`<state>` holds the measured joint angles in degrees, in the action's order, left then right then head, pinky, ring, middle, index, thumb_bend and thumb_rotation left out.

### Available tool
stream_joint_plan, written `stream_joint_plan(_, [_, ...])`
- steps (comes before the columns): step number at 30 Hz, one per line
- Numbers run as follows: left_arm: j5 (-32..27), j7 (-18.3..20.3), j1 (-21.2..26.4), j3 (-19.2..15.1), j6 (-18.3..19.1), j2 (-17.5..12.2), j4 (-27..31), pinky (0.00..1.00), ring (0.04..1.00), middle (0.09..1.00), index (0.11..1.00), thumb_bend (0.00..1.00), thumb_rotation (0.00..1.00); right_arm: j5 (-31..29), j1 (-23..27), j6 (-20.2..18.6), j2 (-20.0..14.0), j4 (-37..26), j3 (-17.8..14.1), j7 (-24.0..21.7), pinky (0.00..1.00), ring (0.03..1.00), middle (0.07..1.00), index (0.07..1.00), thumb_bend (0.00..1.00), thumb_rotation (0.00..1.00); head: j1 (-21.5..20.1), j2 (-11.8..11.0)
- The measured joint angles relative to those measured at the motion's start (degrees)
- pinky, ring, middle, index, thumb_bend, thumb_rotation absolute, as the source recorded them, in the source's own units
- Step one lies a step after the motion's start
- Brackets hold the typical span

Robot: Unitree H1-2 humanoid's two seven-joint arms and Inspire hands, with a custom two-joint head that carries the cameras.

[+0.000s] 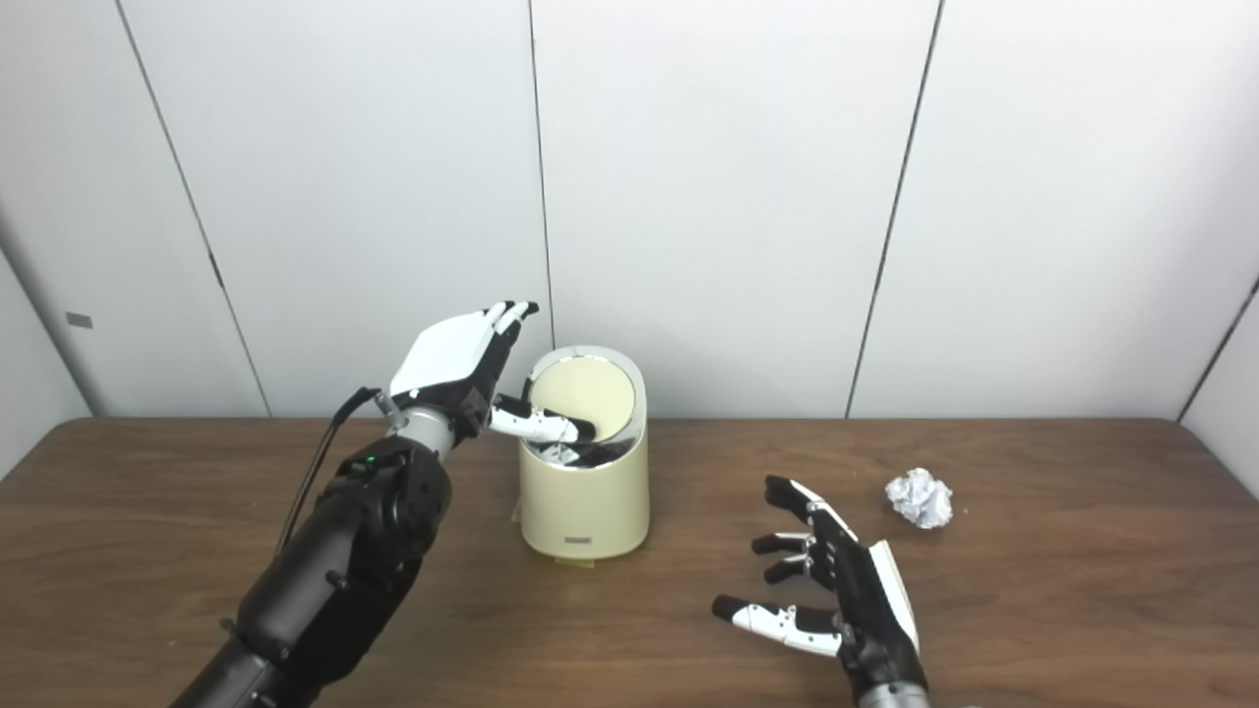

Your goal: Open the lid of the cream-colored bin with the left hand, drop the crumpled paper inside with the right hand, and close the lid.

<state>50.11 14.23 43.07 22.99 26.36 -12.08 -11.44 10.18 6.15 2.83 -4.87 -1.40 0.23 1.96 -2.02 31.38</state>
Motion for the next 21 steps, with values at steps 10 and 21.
stream_joint_plan(10, [-0.97,2.47,-0.74,-1.39,-0.04,-0.56,3.25,0.91,0.981,0.99,0.984,0.89,0.17,0.18,0.0,-0.04,0.22,-0.13,-0.01,0.14,0.49,0.64,0.835,0.821,0.75,0.11,0.0,0.18])
stream_joint_plan(21, [-4.79,-1.93,-2.87,-7.9,-1.12,0.94,10.07,0.72,0.914,0.952,0.953,0.87,0.21,0.42,0.04,0.01,0.13,0.1,0.02,0.32,0.49,0.64,0.834,0.819,0.73,0.07,0.26,-0.26])
